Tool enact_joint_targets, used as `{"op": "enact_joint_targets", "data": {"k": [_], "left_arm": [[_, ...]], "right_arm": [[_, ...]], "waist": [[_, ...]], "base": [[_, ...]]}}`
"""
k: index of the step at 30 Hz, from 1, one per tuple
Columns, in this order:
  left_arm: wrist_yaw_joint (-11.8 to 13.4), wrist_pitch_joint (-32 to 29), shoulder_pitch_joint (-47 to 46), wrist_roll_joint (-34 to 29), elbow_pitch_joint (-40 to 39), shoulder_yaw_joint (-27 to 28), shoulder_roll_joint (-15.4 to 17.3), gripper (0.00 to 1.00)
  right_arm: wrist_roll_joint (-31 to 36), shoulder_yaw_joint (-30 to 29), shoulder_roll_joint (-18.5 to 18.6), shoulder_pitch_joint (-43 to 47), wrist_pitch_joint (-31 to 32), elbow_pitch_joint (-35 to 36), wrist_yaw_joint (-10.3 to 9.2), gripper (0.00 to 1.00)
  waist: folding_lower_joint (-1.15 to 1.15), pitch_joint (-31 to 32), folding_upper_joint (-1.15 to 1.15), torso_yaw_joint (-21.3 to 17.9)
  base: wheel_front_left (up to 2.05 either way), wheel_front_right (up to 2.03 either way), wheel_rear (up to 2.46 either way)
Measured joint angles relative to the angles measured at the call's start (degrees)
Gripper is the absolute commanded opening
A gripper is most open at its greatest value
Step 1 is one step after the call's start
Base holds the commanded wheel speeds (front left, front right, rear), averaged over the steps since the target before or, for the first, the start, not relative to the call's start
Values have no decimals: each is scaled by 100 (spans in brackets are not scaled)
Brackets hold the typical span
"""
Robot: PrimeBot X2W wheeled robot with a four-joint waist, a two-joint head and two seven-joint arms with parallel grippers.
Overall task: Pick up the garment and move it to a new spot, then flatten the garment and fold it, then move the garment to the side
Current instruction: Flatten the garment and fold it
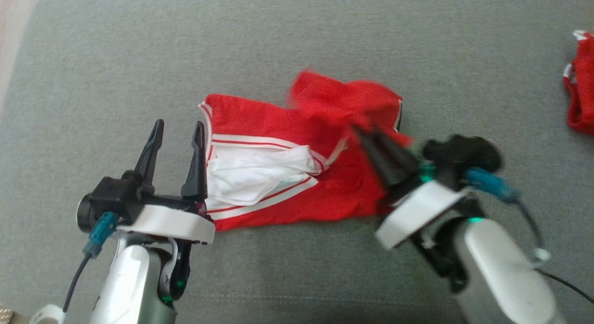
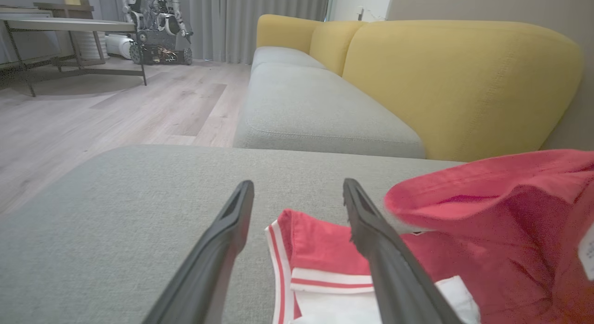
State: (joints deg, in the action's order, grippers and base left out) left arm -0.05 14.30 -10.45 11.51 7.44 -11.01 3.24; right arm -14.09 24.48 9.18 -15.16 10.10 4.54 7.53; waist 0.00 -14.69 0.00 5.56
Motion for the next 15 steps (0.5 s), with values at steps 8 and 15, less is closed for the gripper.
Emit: {"op": "enact_joint_targets", "data": {"k": [8, 15], "left_arm": [[-1, 0, -1, 82, 1, -124, -43, 100], [-1, 0, -28, 176, 18, -245, -53, 100]], "right_arm": [[-511, 1310, -338, -866, -103, -959, 0, 0], [-862, 1740, -454, -1409, -457, -2057, 0, 0]], "waist": [[0, -100, 0, 382], [0, -336, 0, 644]], "base": [[0, 0, 0], [0, 0, 0]]}}
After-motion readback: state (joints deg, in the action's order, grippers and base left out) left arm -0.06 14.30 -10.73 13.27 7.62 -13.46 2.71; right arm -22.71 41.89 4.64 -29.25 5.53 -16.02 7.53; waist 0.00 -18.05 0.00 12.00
